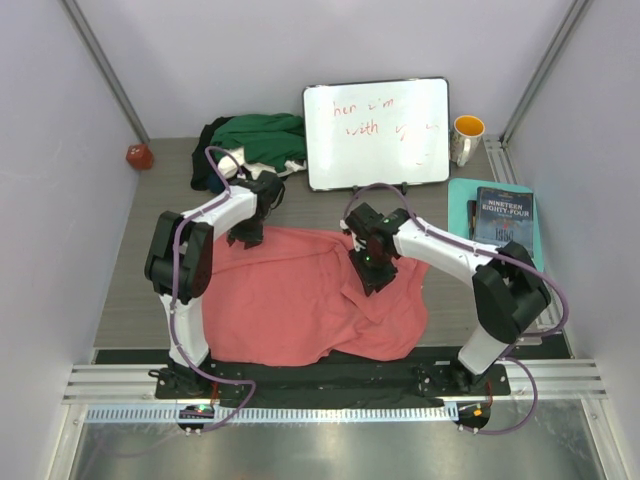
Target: Fold and stack the t-shirts
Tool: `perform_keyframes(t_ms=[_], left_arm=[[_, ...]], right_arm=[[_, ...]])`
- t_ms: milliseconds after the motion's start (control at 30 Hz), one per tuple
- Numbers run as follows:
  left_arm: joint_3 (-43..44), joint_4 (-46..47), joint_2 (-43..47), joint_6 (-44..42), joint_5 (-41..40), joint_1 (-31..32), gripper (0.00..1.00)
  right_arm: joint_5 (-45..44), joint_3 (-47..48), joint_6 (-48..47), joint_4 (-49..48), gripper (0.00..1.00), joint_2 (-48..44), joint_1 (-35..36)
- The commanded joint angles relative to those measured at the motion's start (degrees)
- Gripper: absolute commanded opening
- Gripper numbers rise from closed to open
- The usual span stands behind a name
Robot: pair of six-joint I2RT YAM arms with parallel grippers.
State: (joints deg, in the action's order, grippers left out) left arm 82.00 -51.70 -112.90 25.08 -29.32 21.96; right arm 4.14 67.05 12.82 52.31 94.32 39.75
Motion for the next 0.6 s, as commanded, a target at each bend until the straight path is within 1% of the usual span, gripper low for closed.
perform_keyframes(t_ms=[0, 33, 67, 133, 167, 233, 267, 400, 467, 567], left_arm=[[1.5, -0.7, 1.3, -0.3, -1.2, 0.2, 0.45], [1.4, -0.7, 1.4, -0.3, -1.2, 0.2, 0.46], [1.4, -0.7, 1.3, -0.3, -1.2, 0.3, 0.46], [1.5, -0.5, 1.2, -0.2, -1.2, 0.2, 0.46], [1.5, -0.6, 1.1, -0.2, -0.9, 0.3, 0.45], [1.7, -0.6, 1.0, -0.2, -0.8, 0.3, 0.46], [1.7, -0.6, 0.9, -0.2, -0.7, 0.3, 0.45], [1.6, -0.7, 1.1, -0.2, -0.6, 0.3, 0.46], [1.5, -0.6, 1.3, -0.2, -0.6, 0.4, 0.45], [1.4, -0.6, 1.4, -0.3, -0.6, 0.4, 0.45]], right_arm=[[-3.9, -1.6, 2.6, -0.5, 0.33, 1.5, 0.3], [-8.0, -2.0, 3.7, -1.6, 0.33, 0.3, 0.3], [-9.2, -2.4, 6.1, -2.5, 0.37, -1.1, 0.3], [-11.9, -4.3, 8.7, -5.7, 0.38, -5.7, 0.3], [-12.8, -4.9, 11.9, -6.6, 0.42, -7.2, 0.2], [-14.3, -7.3, 14.6, -9.4, 0.45, -10.9, 0.0], [-14.4, -8.0, 16.7, -10.2, 0.46, -11.7, -0.2], [-16.3, -11.4, 19.3, -12.5, 0.46, -13.3, -1.6], [-19.8, -12.4, 19.7, -13.2, 0.46, -13.3, -1.7], [-20.0, -14.2, 20.2, -14.8, 0.45, -12.7, -3.0]])
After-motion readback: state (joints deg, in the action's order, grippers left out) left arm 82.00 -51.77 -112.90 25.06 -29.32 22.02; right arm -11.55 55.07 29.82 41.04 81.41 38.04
